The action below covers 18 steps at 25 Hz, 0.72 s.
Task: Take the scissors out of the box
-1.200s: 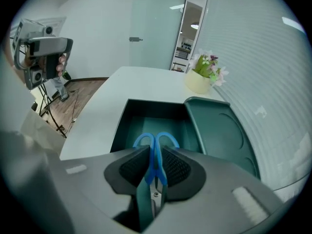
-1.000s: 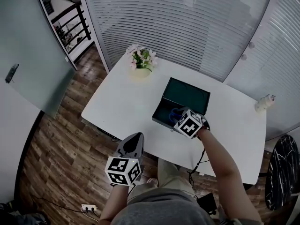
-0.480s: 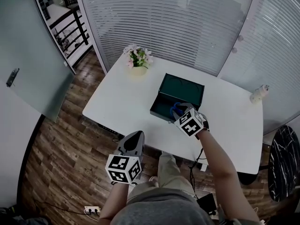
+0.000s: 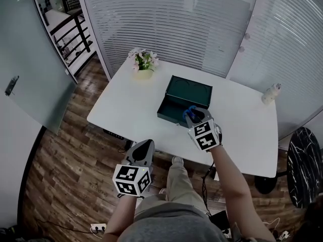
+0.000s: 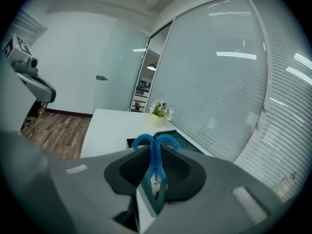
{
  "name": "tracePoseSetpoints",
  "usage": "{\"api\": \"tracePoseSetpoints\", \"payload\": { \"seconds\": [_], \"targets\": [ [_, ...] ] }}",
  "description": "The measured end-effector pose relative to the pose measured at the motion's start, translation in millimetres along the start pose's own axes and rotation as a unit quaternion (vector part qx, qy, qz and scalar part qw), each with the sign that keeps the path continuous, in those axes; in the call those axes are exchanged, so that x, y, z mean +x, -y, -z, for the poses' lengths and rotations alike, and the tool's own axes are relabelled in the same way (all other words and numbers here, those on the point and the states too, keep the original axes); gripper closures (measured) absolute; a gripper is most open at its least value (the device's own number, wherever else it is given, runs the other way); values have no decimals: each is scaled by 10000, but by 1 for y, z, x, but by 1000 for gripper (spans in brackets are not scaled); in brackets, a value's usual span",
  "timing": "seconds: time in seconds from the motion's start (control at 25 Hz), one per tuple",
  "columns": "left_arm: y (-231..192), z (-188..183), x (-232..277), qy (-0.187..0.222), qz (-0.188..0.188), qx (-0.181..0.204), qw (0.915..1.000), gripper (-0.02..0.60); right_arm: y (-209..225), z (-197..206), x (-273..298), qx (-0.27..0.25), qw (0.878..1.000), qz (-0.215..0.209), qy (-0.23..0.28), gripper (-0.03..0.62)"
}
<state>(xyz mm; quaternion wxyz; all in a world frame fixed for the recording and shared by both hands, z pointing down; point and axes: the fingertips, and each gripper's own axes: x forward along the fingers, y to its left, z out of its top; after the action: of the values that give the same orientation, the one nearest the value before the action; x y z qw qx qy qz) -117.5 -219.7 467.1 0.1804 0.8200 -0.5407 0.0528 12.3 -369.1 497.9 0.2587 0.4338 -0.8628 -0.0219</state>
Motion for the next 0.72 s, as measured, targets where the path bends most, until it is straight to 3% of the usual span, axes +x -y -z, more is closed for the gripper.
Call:
{"api": "tracePoseSetpoints", "payload": {
  "seconds": [0.44, 0.72],
  "targets": [
    [30, 0, -18, 143, 233, 275, 9992, 577, -16, -23, -105, 650, 9914, 657, 927, 505],
    [47, -2, -28, 217, 360, 371, 9984, 577, -30, -11, -159, 896, 9869, 912, 988, 505]
  ]
}}
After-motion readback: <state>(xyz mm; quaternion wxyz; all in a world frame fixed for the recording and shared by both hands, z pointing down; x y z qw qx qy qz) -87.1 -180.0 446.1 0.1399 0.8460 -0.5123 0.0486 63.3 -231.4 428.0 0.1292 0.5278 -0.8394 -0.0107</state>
